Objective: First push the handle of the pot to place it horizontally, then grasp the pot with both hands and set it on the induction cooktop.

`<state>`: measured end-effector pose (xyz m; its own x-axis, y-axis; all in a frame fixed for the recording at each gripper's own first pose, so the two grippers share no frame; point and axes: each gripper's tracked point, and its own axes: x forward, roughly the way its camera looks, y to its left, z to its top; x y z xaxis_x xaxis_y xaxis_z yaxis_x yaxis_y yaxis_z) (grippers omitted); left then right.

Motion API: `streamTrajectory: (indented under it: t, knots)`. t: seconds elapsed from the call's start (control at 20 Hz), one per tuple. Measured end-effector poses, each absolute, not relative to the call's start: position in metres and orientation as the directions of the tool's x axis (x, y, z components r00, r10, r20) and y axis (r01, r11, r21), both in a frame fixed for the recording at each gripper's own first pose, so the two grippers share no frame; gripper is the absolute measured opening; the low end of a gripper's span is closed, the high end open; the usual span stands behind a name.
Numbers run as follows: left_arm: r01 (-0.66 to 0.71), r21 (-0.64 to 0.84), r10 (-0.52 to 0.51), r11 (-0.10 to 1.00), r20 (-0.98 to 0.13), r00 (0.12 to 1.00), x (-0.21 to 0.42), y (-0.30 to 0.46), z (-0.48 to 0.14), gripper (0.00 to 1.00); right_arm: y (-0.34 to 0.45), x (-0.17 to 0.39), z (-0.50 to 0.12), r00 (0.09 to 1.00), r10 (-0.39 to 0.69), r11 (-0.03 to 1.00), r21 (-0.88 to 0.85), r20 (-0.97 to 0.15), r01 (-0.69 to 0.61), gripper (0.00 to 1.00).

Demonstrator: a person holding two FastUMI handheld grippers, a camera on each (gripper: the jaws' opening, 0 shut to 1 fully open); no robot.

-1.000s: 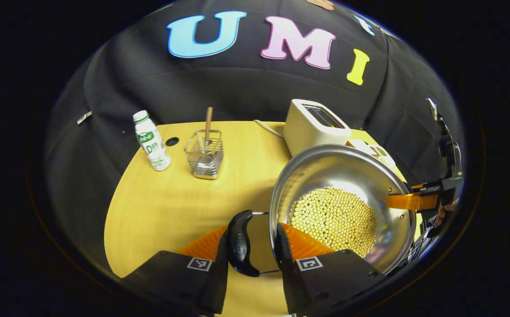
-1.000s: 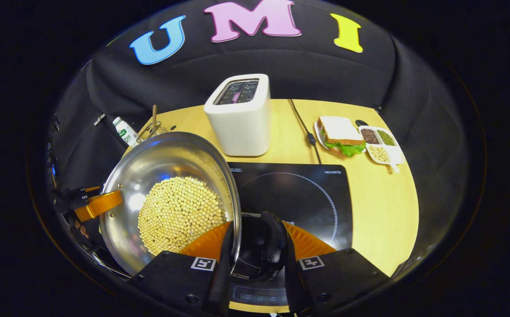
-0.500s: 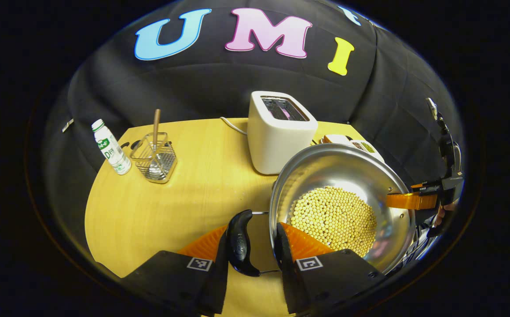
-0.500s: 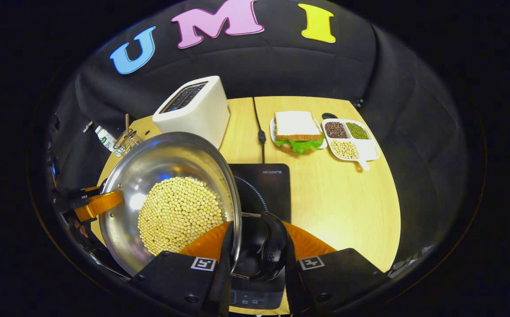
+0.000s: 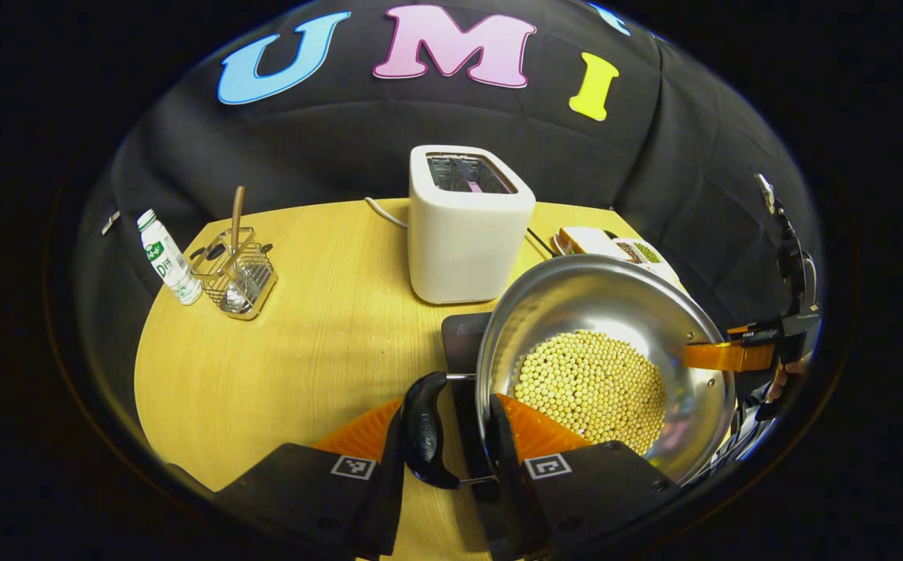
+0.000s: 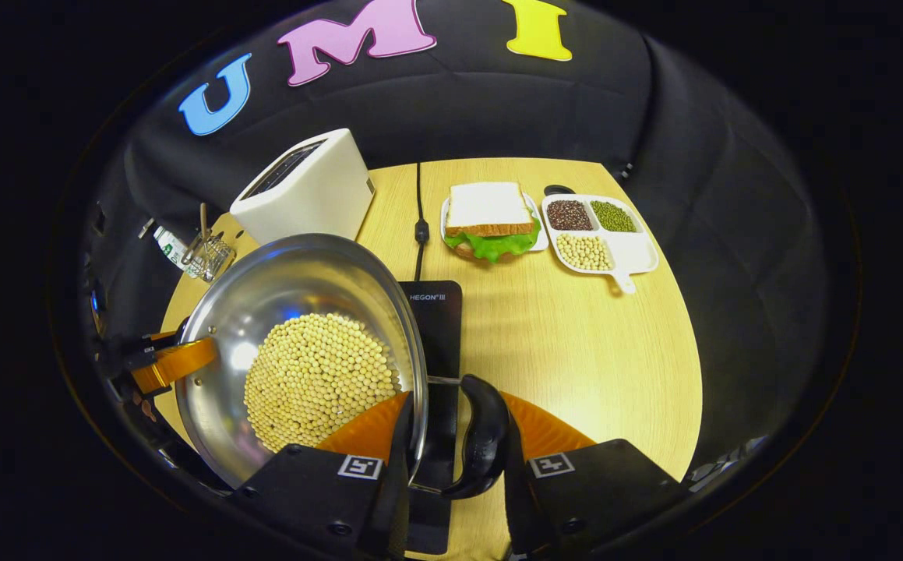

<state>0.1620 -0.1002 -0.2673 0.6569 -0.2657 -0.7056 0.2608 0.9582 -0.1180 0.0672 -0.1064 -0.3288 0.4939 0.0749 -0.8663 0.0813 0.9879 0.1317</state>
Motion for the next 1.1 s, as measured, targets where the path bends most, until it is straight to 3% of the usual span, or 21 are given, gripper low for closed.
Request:
streamTrajectory:
  t: [0.55,0.7,0.75,0.9,0.95,1.0,1.05,1.1]
  knots:
    - [0.249,-0.128,-0.266,0.960,-0.692,0.671,0.1630,-0.1005,-0.2689,0.55,-0.1059,0.0689,-0.3326,0.503,0.080,0.982,0.155,-0.861,0.109,0.53]
    - [0.243,-0.132,-0.265,0.961,-0.691,0.673,0.1639,-0.1013,-0.2688,0.56,-0.1053,0.0690,-0.3326,0.505,0.073,0.979,0.158,-0.860,0.128,0.57]
    - [0.243,-0.133,-0.266,0.961,-0.692,0.671,0.1648,-0.1019,-0.2688,0.57,-0.1056,0.0690,-0.3324,0.505,0.068,0.979,0.155,-0.861,0.132,0.54]
    - [0.247,-0.130,-0.267,0.960,-0.693,0.670,0.1652,-0.1016,-0.2695,0.60,-0.1054,0.0691,-0.3325,0.504,0.060,0.978,0.152,-0.861,0.142,0.63]
    - [0.246,-0.123,-0.260,0.961,-0.695,0.671,0.1654,-0.0999,-0.2688,0.63,-0.1051,0.0695,-0.3327,0.506,0.062,0.978,0.153,-0.860,0.142,0.59]
    - [0.246,-0.118,-0.257,0.962,-0.694,0.673,0.1654,-0.0981,-0.2681,0.66,-0.1045,0.0704,-0.3324,0.508,0.063,0.978,0.155,-0.859,0.142,0.68]
    - [0.245,-0.118,-0.257,0.962,-0.689,0.678,0.1667,-0.0983,-0.2669,0.75,-0.1048,0.0702,-0.3314,0.508,0.061,0.978,0.153,-0.859,0.141,0.73]
    - [0.239,-0.112,-0.249,0.965,-0.684,0.685,0.1693,-0.0971,-0.2667,0.84,-0.1065,0.0711,-0.3331,0.510,0.054,0.979,0.146,-0.858,0.142,0.87]
